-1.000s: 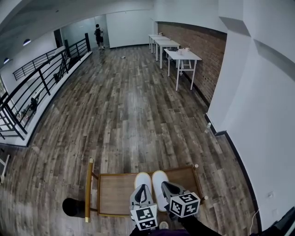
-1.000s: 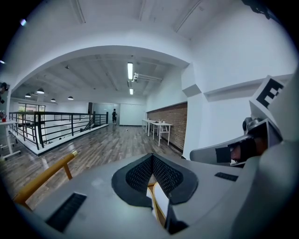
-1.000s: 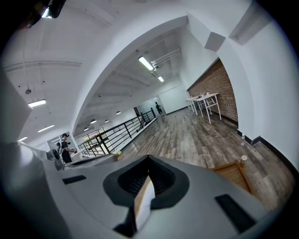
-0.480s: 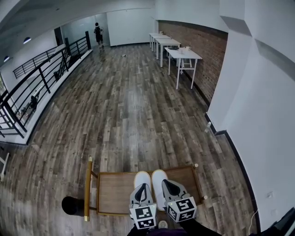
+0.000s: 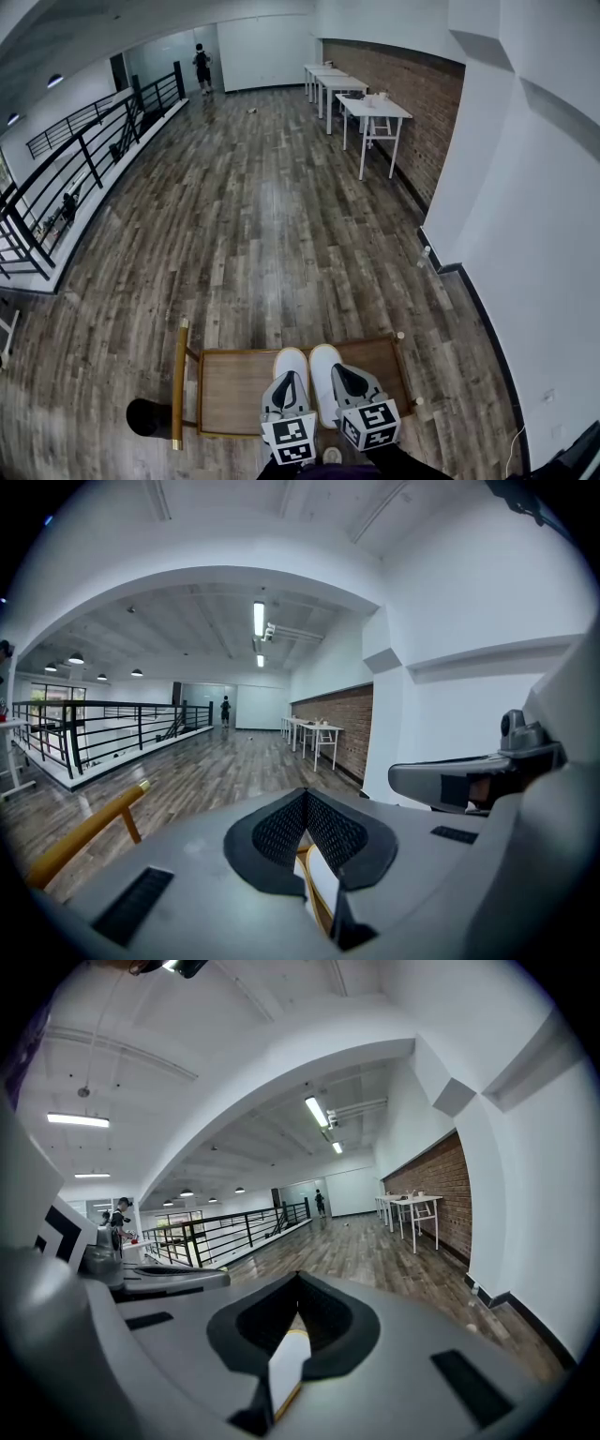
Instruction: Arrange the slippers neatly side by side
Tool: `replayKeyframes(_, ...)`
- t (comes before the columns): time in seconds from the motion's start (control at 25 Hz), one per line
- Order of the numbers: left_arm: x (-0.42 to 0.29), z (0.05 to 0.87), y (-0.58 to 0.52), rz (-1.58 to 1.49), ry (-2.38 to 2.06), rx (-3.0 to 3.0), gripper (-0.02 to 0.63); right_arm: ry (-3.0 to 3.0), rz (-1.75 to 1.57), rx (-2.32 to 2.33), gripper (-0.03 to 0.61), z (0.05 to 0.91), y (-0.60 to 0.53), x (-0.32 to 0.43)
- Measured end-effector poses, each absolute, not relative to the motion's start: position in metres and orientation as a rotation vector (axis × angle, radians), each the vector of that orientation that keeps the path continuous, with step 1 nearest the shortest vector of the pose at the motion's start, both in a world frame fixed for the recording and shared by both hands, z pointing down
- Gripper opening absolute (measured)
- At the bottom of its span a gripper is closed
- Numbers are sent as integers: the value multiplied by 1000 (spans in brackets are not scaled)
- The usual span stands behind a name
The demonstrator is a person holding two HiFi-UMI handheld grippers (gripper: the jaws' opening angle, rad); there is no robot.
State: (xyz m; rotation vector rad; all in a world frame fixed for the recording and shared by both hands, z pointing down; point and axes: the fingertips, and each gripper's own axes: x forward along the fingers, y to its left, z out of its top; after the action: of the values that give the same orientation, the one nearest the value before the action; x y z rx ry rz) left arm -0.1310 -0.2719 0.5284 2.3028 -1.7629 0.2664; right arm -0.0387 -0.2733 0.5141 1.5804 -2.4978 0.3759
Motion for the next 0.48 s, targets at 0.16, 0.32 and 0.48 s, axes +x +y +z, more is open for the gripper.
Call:
replayKeyframes(0.16, -130, 528, -271, 269, -1762, 2303, 2, -2492, 390, 1583, -2, 515, -273, -38)
replayKeyframes(0.32, -130, 529, -271, 266, -1760, 2304, 2, -2486, 392, 1594, -2, 516, -273, -37)
replayKeyframes(0.48, -132, 531, -271, 262, -1757, 2301, 2, -2480, 397, 1598, -2, 519, -274, -38)
